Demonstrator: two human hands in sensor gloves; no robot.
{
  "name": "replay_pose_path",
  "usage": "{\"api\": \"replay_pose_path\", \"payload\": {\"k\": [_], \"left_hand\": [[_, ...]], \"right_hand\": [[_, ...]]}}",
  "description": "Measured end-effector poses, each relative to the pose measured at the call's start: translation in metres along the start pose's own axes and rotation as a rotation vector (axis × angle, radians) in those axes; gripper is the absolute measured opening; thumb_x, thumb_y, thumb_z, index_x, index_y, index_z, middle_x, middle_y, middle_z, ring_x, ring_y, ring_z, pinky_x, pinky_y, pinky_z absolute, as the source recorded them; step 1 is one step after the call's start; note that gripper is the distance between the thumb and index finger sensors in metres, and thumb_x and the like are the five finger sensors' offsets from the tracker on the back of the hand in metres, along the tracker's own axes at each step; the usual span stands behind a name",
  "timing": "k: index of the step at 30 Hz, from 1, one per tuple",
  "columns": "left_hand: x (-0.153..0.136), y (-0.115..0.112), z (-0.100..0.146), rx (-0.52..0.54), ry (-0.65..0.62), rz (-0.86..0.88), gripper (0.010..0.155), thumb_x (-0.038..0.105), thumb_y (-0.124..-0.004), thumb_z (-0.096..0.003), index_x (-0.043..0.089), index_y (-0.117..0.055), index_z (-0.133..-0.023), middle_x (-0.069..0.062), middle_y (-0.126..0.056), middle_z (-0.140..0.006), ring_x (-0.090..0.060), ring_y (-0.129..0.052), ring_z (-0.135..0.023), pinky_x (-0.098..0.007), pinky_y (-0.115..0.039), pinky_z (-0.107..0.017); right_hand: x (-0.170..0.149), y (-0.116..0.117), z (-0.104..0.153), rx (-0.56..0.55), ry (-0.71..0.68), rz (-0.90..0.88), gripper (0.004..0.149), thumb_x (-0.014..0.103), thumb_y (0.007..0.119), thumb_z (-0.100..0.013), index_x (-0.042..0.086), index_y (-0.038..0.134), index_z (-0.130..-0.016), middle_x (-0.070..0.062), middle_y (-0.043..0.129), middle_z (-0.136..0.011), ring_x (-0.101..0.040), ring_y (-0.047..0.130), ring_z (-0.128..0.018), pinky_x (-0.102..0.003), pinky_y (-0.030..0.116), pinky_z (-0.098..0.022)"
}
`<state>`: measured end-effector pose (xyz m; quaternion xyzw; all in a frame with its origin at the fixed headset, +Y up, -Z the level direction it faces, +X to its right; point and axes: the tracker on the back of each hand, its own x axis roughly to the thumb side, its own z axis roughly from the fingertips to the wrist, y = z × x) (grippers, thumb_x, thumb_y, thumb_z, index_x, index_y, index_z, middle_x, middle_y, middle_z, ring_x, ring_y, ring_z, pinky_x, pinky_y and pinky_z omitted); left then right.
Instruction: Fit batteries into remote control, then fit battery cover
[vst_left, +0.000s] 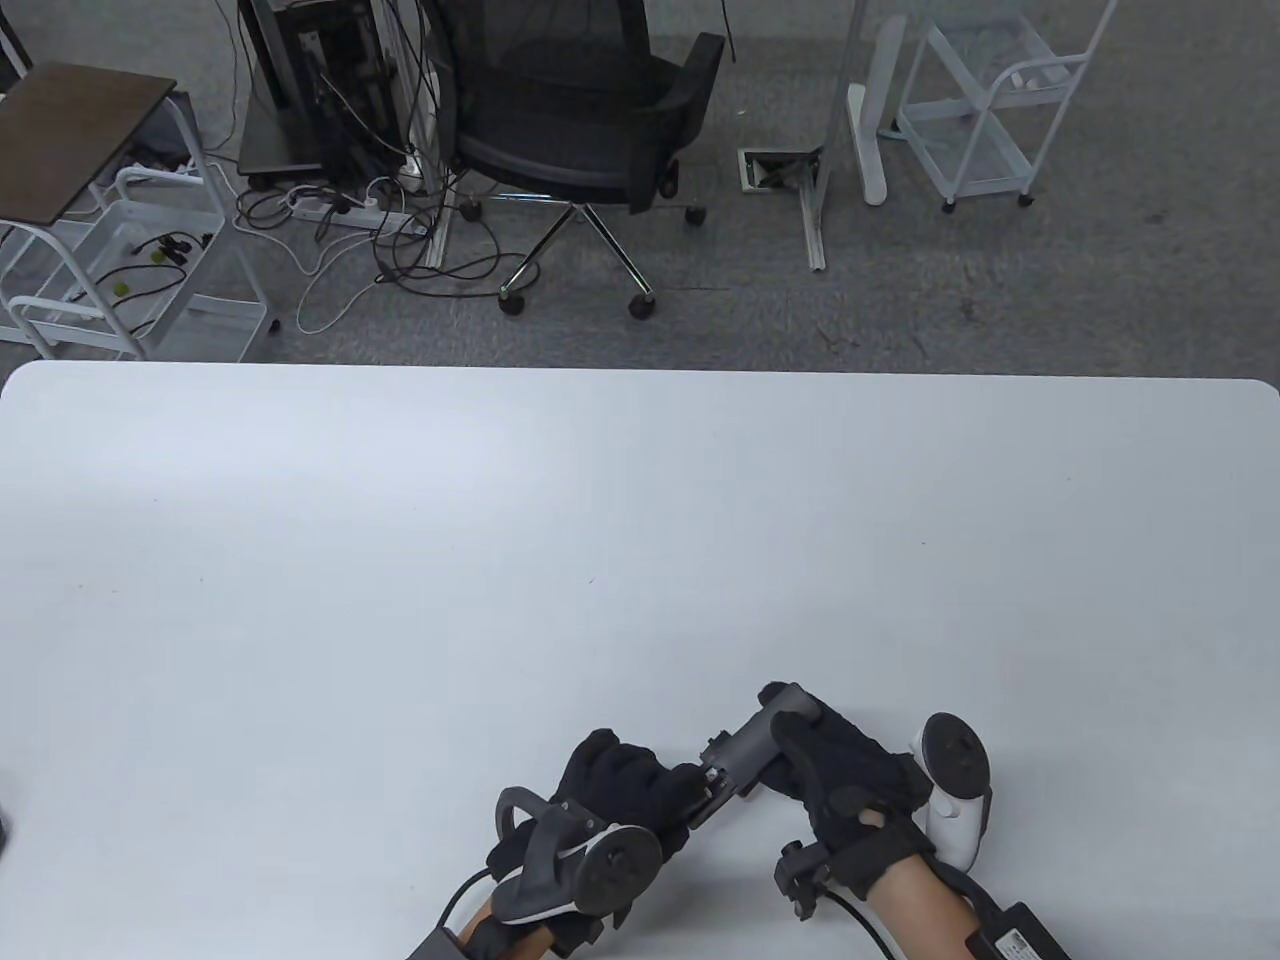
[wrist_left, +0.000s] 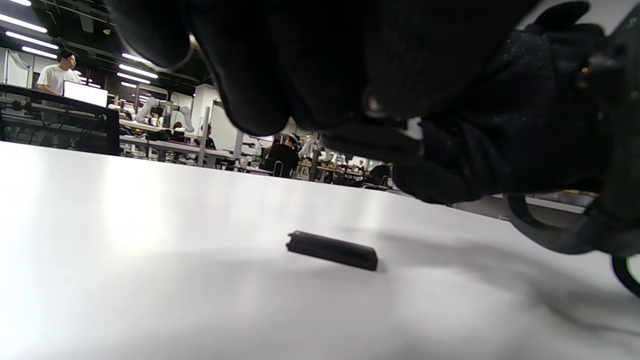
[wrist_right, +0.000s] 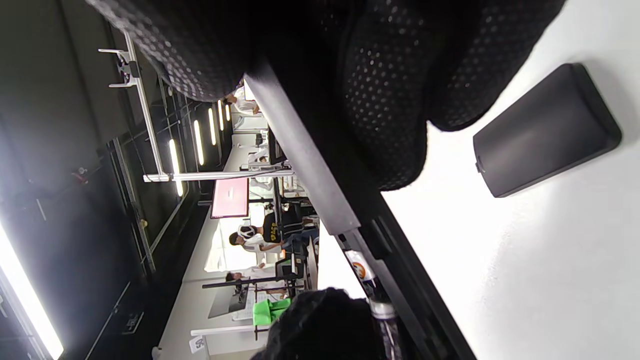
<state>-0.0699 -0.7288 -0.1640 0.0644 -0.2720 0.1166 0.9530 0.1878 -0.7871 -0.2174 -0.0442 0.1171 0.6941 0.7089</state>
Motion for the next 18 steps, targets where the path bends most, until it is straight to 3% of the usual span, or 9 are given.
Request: {"api": "replay_pose_path", "payload": {"k": [18], "left_hand": [[0.0022, -0.0009, 0.0011, 0.037, -0.021, -0.020, 0.053, 0.044, -0.092, -0.0370, 0.037, -0.083, -0.089, 0.014, -0.101, -0.077, -0.019, -0.089, -0.095, -0.058, -0.061, -0.084]], "right_hand": [[0.0003, 0.0051, 0.0020, 0.036, 0.007, 0.000, 0.060, 0.040, 0.084, -0.045, 0.007, 0.075, -0.094, -0.019, 0.095, -0.079, -0.030, 0.107, -0.052, -0.051, 0.083, -0.048]]}}
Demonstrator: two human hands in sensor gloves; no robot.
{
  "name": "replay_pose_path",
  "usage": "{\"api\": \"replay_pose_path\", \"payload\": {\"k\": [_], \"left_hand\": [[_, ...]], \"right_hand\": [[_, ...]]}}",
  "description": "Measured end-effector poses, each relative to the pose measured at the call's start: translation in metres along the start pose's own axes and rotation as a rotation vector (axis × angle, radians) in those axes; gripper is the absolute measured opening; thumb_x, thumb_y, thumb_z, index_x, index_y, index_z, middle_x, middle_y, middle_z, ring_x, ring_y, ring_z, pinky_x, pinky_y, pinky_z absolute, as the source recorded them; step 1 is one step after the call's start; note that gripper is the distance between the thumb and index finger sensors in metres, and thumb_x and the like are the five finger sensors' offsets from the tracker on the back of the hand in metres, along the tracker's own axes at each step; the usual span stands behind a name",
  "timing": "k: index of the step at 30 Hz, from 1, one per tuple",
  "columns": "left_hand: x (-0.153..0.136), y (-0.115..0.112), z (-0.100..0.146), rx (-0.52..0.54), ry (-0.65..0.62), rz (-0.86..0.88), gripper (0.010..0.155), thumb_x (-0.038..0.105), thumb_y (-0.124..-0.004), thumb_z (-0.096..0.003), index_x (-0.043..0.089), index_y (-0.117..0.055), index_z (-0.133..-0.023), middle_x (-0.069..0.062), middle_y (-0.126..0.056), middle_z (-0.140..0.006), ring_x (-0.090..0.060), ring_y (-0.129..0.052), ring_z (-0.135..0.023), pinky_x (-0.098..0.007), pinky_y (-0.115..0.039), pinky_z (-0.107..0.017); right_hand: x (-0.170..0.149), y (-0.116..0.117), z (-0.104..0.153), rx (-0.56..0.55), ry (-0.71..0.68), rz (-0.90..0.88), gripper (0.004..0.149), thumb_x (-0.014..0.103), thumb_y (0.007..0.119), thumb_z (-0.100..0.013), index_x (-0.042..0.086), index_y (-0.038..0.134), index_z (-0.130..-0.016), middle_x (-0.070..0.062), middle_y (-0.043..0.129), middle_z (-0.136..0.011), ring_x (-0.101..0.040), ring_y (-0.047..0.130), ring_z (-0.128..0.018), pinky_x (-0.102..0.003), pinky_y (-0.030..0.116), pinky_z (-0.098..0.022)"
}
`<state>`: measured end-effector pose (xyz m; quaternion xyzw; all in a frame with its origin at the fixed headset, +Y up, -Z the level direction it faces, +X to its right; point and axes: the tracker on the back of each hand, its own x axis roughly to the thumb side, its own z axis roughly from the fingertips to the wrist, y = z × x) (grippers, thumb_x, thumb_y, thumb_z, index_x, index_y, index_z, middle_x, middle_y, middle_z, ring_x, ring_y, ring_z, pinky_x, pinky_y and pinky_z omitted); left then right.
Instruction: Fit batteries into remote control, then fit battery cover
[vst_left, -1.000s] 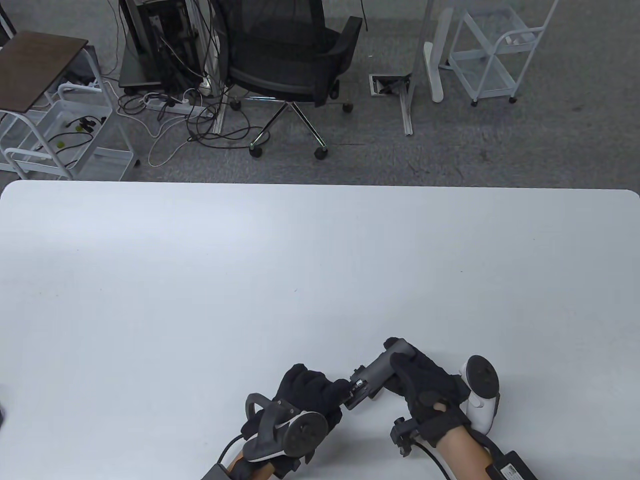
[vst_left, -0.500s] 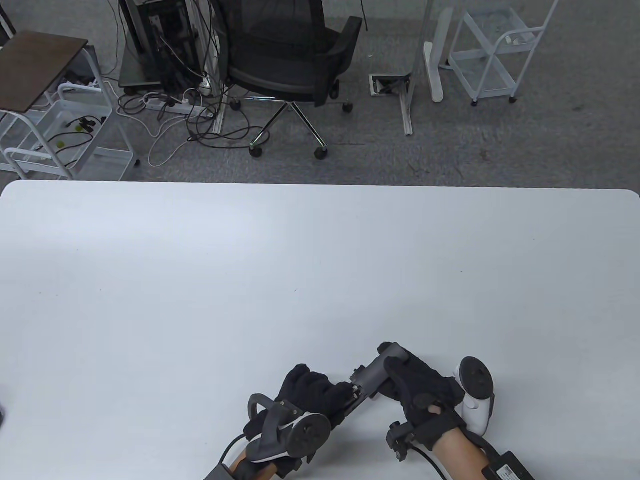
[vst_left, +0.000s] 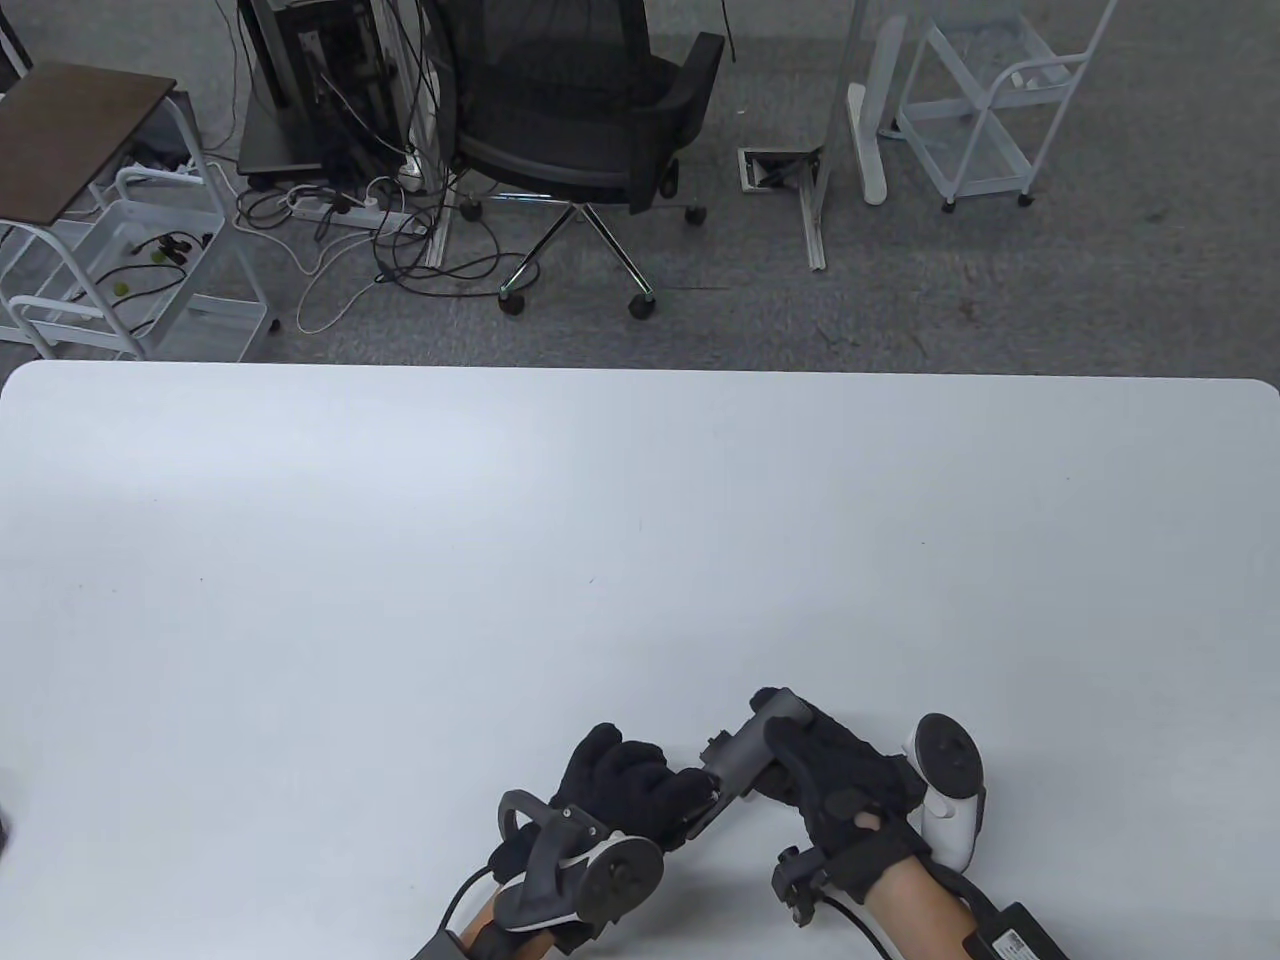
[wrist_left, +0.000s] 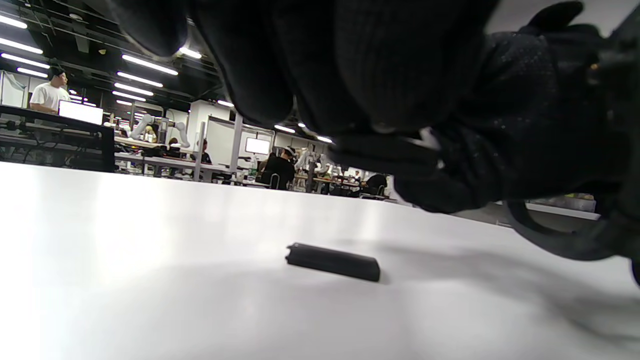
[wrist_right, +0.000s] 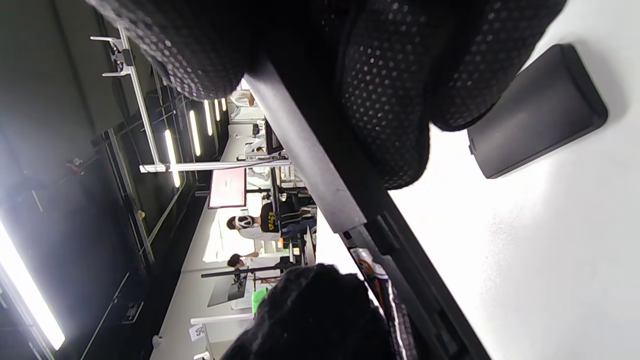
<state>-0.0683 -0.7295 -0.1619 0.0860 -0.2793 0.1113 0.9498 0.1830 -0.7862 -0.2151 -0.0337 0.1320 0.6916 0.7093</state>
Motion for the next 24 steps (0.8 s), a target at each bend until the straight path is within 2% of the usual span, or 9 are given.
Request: {"api": "replay_pose_path", "payload": {"k": [6, 10, 18, 24], "left_hand": [[-0.009, 0.001, 0.000, 0.020, 0.027, 0.029, 0.066, 0.054, -0.090, -0.0305, 0.036, -0.079, -0.093, 0.012, -0.097, -0.081, -0.023, -0.083, -0.098, -0.058, -0.060, -0.084], [-0.014, -0.002, 0.000, -0.011, 0.044, 0.071, 0.074, 0.061, -0.085, -0.0291, 0.034, -0.075, -0.098, 0.008, -0.095, -0.088, -0.024, -0.081, -0.101, -0.059, -0.059, -0.084], [-0.017, -0.008, -0.002, -0.073, 0.034, 0.199, 0.076, 0.057, -0.083, -0.0333, 0.029, -0.069, -0.102, 0.006, -0.100, -0.087, -0.023, -0.086, -0.099, -0.057, -0.063, -0.083], [-0.022, -0.012, -0.003, -0.106, 0.053, 0.256, 0.078, 0.056, -0.085, -0.0334, 0.028, -0.067, -0.104, 0.008, -0.102, -0.079, -0.020, -0.090, -0.094, -0.057, -0.064, -0.082]], "right_hand": [[0.001, 0.000, -0.001, 0.040, -0.003, -0.021, 0.060, 0.040, 0.084, -0.045, 0.007, 0.075, -0.094, -0.019, 0.095, -0.079, -0.030, 0.106, -0.052, -0.051, 0.083, -0.048], [0.001, 0.000, -0.001, 0.064, -0.005, -0.040, 0.060, 0.041, 0.083, -0.046, 0.008, 0.074, -0.095, -0.019, 0.094, -0.080, -0.030, 0.106, -0.053, -0.051, 0.082, -0.049], [0.001, 0.001, -0.001, 0.076, -0.013, -0.050, 0.059, 0.040, 0.083, -0.046, 0.007, 0.074, -0.094, -0.018, 0.094, -0.080, -0.030, 0.106, -0.053, -0.051, 0.082, -0.049], [-0.002, 0.005, -0.001, 0.093, -0.005, -0.055, 0.058, 0.041, 0.082, -0.046, 0.008, 0.075, -0.093, -0.018, 0.094, -0.079, -0.029, 0.105, -0.054, -0.050, 0.083, -0.049]]}}
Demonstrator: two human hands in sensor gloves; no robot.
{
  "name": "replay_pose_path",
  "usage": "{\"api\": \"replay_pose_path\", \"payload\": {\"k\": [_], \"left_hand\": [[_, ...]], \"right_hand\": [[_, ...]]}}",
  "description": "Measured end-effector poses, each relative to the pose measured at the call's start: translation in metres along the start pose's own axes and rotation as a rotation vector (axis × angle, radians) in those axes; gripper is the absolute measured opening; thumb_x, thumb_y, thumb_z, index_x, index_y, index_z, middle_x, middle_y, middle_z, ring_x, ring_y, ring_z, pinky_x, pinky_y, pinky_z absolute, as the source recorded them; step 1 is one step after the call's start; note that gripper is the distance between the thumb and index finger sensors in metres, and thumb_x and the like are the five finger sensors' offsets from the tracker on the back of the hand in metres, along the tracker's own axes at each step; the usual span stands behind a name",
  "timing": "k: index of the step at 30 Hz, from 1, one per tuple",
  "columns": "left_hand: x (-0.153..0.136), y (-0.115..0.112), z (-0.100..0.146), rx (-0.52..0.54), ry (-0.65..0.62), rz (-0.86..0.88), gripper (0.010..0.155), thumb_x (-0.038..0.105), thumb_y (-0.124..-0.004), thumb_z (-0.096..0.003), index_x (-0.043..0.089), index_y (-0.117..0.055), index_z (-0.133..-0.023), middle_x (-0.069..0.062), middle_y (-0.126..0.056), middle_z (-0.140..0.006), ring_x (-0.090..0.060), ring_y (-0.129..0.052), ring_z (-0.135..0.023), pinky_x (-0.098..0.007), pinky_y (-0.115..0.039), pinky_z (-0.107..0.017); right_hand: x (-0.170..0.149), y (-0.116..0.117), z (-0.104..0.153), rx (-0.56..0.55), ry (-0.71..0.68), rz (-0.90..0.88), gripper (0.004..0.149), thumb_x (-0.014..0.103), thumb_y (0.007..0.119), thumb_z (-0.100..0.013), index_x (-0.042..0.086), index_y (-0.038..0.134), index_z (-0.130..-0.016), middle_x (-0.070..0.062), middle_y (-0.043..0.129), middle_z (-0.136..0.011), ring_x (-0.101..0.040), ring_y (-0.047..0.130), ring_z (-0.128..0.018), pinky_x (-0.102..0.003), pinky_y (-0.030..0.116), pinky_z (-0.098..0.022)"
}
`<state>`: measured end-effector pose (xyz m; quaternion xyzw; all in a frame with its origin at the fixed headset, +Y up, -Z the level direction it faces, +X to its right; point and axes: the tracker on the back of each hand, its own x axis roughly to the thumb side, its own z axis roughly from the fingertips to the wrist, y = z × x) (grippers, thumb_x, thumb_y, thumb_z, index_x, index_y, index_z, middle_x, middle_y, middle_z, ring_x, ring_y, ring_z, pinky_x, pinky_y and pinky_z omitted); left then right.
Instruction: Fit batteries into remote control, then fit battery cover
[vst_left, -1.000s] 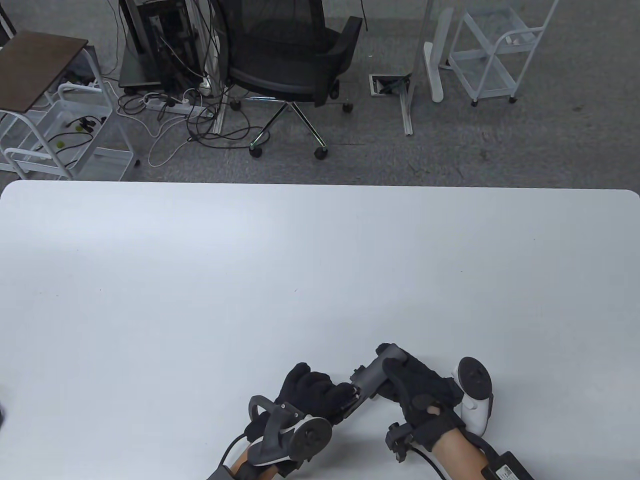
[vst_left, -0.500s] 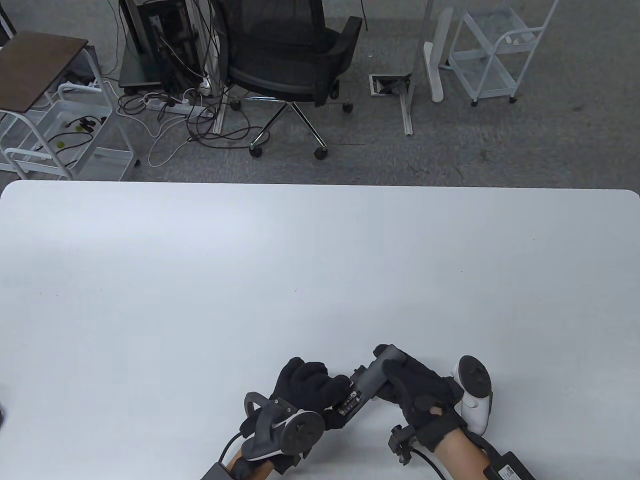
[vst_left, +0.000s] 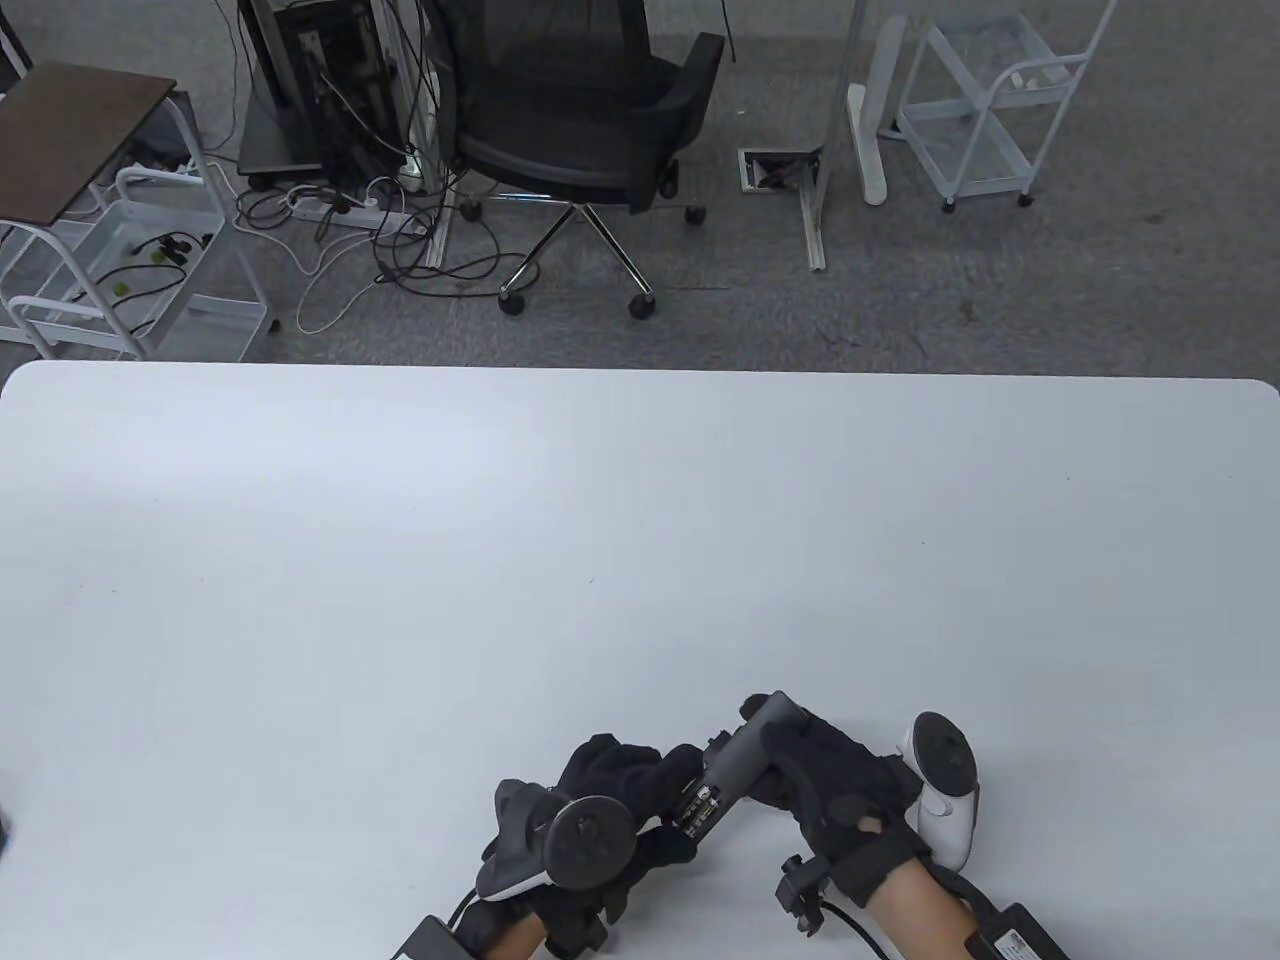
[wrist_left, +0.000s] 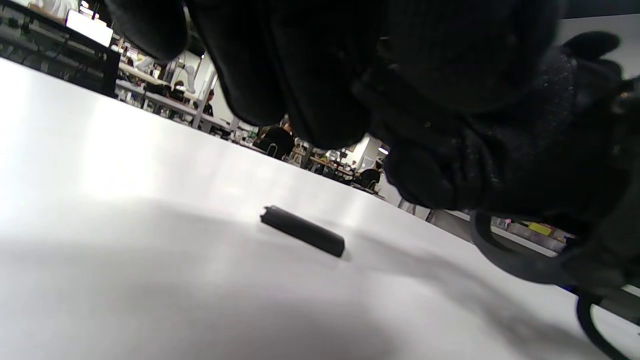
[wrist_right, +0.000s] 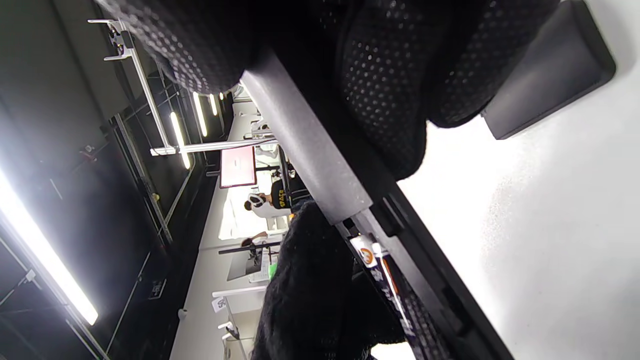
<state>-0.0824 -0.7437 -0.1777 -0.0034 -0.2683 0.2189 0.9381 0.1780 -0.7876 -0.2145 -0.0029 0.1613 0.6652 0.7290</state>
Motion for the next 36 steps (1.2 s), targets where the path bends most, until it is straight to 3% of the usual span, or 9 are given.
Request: {"api": "replay_pose_path", "payload": {"k": [9, 14, 18, 22, 27, 36], "left_hand": [[-0.007, -0.003, -0.004, -0.047, 0.041, 0.045, 0.070, 0.052, -0.085, -0.0414, 0.026, -0.068, -0.104, 0.007, -0.102, -0.076, -0.021, -0.091, -0.092, -0.058, -0.064, -0.082], [-0.007, -0.004, -0.004, -0.038, 0.063, 0.038, 0.067, 0.053, -0.085, -0.0417, 0.025, -0.071, -0.102, 0.008, -0.104, -0.071, -0.022, -0.093, -0.089, -0.058, -0.065, -0.081], [-0.006, -0.003, -0.004, -0.033, 0.077, 0.089, 0.066, 0.055, -0.085, -0.0417, 0.026, -0.074, -0.100, 0.009, -0.105, -0.070, -0.020, -0.094, -0.088, -0.057, -0.066, -0.081], [-0.007, -0.004, -0.003, -0.038, 0.074, 0.138, 0.063, 0.055, -0.084, -0.0420, 0.026, -0.077, -0.097, 0.008, -0.105, -0.070, -0.020, -0.095, -0.088, -0.057, -0.066, -0.081], [-0.007, -0.006, -0.003, -0.081, 0.052, 0.201, 0.062, 0.056, -0.084, -0.0417, 0.026, -0.079, -0.096, 0.008, -0.105, -0.070, -0.021, -0.095, -0.088, -0.057, -0.066, -0.080], [-0.008, -0.012, -0.006, -0.145, 0.002, 0.400, 0.062, 0.059, -0.085, -0.0404, 0.028, -0.079, -0.094, 0.008, -0.104, -0.072, -0.021, -0.094, -0.089, -0.057, -0.066, -0.081]], "right_hand": [[0.003, 0.008, 0.004, 0.032, -0.029, 0.027, 0.057, 0.041, 0.083, -0.045, 0.010, 0.077, -0.093, -0.018, 0.093, -0.081, -0.032, 0.103, -0.057, -0.051, 0.081, -0.050], [0.003, 0.012, 0.002, 0.091, -0.045, 0.029, 0.057, 0.040, 0.083, -0.046, 0.011, 0.075, -0.095, -0.017, 0.091, -0.085, -0.034, 0.101, -0.063, -0.055, 0.077, -0.054], [0.005, 0.008, 0.001, 0.078, -0.092, 0.062, 0.058, 0.041, 0.082, -0.046, 0.012, 0.075, -0.095, -0.016, 0.091, -0.085, -0.034, 0.101, -0.063, -0.057, 0.075, -0.056], [0.008, 0.008, 0.001, 0.089, -0.129, 0.089, 0.058, 0.042, 0.083, -0.045, 0.014, 0.076, -0.095, -0.018, 0.084, -0.093, -0.039, 0.094, -0.073, -0.063, 0.067, -0.059], [0.014, 0.019, 0.004, 0.179, -0.182, 0.145, 0.058, 0.044, 0.083, -0.046, 0.020, 0.075, -0.097, -0.020, 0.074, -0.103, -0.048, 0.077, -0.089, -0.068, 0.058, -0.064], [0.015, 0.037, 0.006, 0.337, -0.222, 0.237, 0.061, 0.044, 0.083, -0.045, 0.023, 0.072, -0.101, -0.024, 0.065, -0.109, -0.056, 0.064, -0.095, -0.072, 0.051, -0.065]]}}
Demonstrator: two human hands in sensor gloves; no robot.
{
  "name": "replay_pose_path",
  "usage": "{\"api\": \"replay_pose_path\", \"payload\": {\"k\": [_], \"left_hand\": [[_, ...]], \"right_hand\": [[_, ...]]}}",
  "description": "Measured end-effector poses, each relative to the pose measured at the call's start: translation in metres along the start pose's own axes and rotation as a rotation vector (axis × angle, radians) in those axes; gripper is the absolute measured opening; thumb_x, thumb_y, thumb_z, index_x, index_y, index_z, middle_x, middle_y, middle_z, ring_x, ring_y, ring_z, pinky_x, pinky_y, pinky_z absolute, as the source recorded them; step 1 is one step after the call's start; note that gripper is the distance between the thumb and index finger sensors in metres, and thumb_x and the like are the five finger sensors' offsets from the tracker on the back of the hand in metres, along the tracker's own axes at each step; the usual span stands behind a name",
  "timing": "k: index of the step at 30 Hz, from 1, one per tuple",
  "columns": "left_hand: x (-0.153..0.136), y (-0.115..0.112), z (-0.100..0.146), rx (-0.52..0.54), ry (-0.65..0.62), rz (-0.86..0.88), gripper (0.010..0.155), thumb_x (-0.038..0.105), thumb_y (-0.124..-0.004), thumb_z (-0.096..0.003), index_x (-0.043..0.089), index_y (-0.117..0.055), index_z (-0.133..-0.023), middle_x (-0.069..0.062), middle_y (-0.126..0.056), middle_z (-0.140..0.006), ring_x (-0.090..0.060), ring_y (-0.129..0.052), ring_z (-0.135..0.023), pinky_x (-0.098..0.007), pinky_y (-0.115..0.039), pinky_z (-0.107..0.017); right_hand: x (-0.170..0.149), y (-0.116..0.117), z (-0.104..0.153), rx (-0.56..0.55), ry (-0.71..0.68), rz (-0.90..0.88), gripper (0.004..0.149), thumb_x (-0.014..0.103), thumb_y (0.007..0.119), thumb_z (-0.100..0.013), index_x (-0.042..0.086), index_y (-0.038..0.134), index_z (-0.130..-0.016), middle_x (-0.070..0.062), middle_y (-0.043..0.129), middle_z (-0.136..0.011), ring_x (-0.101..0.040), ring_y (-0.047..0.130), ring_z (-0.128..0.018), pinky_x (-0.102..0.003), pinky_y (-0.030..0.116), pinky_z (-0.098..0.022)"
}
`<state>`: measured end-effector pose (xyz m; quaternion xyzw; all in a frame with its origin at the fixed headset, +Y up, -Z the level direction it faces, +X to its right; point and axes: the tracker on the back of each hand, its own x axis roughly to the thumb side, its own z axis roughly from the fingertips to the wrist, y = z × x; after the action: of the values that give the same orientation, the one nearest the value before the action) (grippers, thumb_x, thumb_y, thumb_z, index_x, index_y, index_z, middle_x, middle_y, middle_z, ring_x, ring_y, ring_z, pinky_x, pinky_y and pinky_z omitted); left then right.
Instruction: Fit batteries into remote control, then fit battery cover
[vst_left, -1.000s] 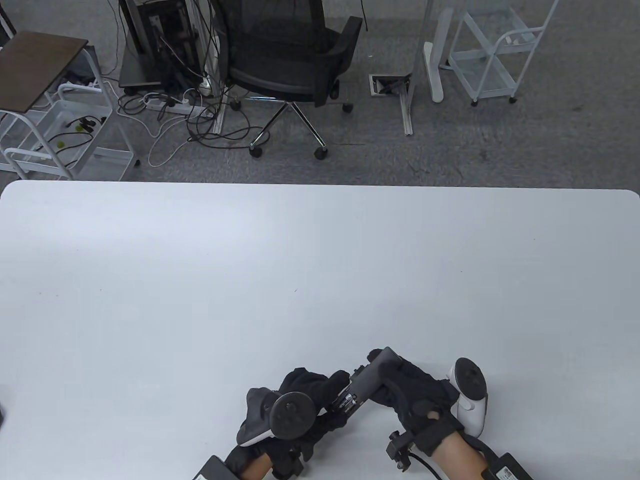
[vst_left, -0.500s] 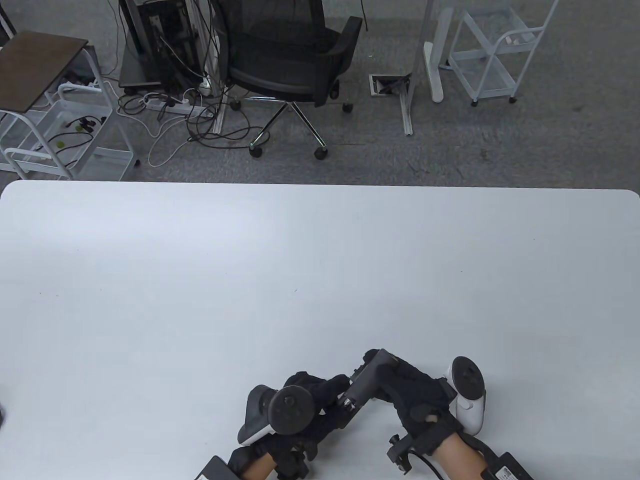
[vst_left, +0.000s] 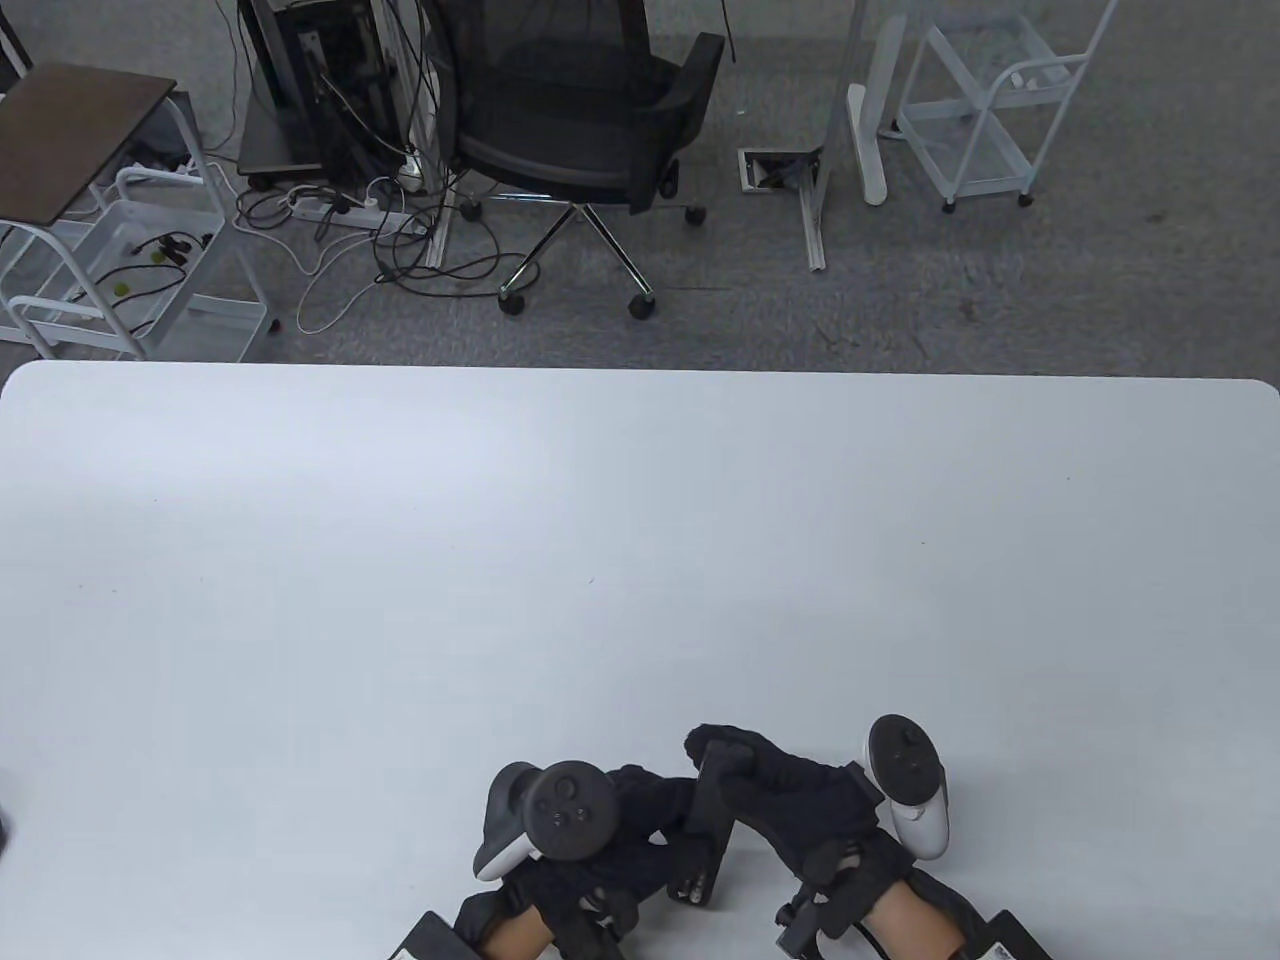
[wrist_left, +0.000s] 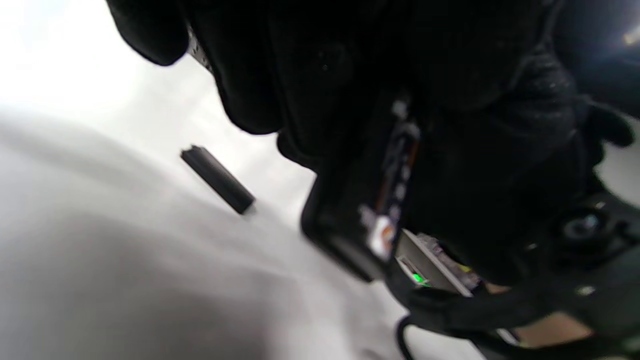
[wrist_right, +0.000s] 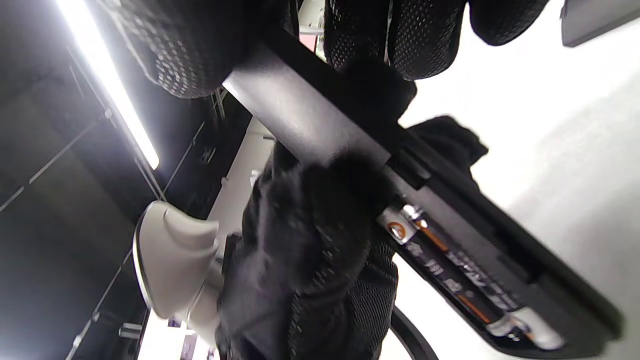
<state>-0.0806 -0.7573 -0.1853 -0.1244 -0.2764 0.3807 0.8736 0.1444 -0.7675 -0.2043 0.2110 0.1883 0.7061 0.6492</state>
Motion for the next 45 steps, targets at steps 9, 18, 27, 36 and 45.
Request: {"api": "replay_pose_path", "payload": {"k": [9, 18, 27, 36, 45], "left_hand": [[-0.013, 0.014, 0.005, 0.121, 0.012, 0.147, 0.055, 0.058, -0.085, -0.0416, 0.031, -0.079, -0.090, 0.011, -0.103, -0.076, -0.021, -0.091, -0.092, -0.057, -0.066, -0.081], [-0.023, 0.026, 0.016, 0.305, 0.071, 0.268, 0.055, 0.057, -0.084, -0.0431, 0.031, -0.076, -0.092, 0.011, -0.100, -0.081, -0.023, -0.087, -0.096, -0.056, -0.065, -0.081], [-0.023, 0.022, 0.014, 0.293, 0.078, 0.258, 0.056, 0.056, -0.082, -0.0449, 0.032, -0.073, -0.094, 0.009, -0.097, -0.087, -0.025, -0.085, -0.097, -0.056, -0.065, -0.081], [-0.028, 0.025, 0.015, 0.238, 0.074, 0.308, 0.058, 0.059, -0.083, -0.0436, 0.030, -0.079, -0.093, 0.005, -0.101, -0.083, -0.027, -0.093, -0.089, -0.058, -0.067, -0.079], [-0.037, 0.036, 0.021, 0.322, 0.103, 0.317, 0.055, 0.059, -0.084, -0.0446, 0.030, -0.081, -0.091, 0.006, -0.102, -0.080, -0.025, -0.094, -0.087, -0.057, -0.067, -0.079]], "right_hand": [[-0.004, 0.000, 0.000, -0.009, 0.030, 0.037, 0.084, 0.048, 0.084, -0.043, 0.009, 0.051, -0.109, -0.027, 0.064, -0.108, -0.055, 0.072, -0.091, -0.071, 0.056, -0.063], [-0.009, 0.005, -0.004, -0.016, 0.071, 0.138, 0.075, 0.042, 0.091, -0.039, 0.004, 0.067, -0.100, -0.022, 0.091, -0.089, -0.040, 0.100, -0.068, -0.065, 0.070, -0.058], [-0.003, 0.002, -0.002, -0.138, -0.040, 0.264, 0.052, 0.029, 0.097, -0.038, 0.010, 0.085, -0.085, -0.013, 0.102, -0.074, -0.032, 0.107, -0.054, -0.062, 0.072, -0.058], [0.003, 0.002, -0.003, -0.031, -0.062, 0.352, 0.050, 0.026, 0.092, -0.040, 0.012, 0.085, -0.088, -0.015, 0.100, -0.075, -0.034, 0.104, -0.054, -0.065, 0.068, -0.059], [0.005, -0.010, 0.003, -0.256, -0.082, 0.511, 0.067, 0.044, 0.091, -0.038, 0.008, 0.081, -0.093, -0.020, 0.094, -0.085, -0.042, 0.098, -0.066, -0.068, 0.066, -0.059]]}}
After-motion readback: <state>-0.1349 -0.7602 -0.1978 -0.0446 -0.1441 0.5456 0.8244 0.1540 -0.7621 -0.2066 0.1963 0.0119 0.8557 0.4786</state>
